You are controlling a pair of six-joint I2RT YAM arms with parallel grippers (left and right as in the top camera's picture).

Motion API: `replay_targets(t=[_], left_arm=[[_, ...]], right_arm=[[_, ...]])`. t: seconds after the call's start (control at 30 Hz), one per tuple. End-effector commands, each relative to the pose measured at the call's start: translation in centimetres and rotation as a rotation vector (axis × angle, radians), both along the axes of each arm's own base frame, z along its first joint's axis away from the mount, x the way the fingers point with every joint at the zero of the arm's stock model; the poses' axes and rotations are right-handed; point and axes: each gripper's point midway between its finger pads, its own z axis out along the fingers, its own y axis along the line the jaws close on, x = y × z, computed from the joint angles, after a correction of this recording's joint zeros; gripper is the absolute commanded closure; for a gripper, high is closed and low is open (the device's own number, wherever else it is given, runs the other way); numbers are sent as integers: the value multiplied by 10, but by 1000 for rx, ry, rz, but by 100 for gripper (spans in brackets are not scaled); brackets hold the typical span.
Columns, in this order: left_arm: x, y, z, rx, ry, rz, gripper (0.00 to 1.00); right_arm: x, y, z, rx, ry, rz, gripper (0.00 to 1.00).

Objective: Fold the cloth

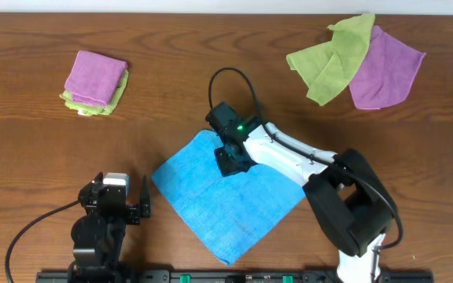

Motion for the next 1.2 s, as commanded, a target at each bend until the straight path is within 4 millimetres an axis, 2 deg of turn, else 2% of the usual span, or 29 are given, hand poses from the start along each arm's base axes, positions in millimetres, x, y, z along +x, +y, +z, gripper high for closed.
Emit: replay_targets(t=[0.0,0.07,0.23,0.3,0.5,0.63,0.73,0.87,1.0,1.1,1.17], left_arm=[[0,3,-9,2,18,13,5],[0,3,-9,2,18,13,5],[0,3,-9,2,18,13,5],[0,3,-9,2,18,13,5],[0,3,-9,2,18,13,5],[0,3,-9,2,18,13,5],[0,3,-9,2,18,13,5],[0,3,-9,2,18,13,5],[0,3,-9,2,18,13,5],[0,3,-9,2,18,13,4],[0,3,-9,2,18,13,5]], right_arm=[[6,-60,-32,-200,4,-229,98],[12,-74,-32,-207,11,-337,99],[16,-124,-29,-291,46,-575,99],[15,-132,-29,-284,72,-626,99],[14,-128,-31,-223,128,-656,99],[13,-106,-32,-153,148,-641,99],[16,-95,-33,-121,135,-737,99],[39,-80,-33,-30,65,-839,98],[70,-68,-29,70,-29,-849,98],[86,-70,-26,90,-102,-859,99],[94,-81,-25,68,-148,-909,98]])
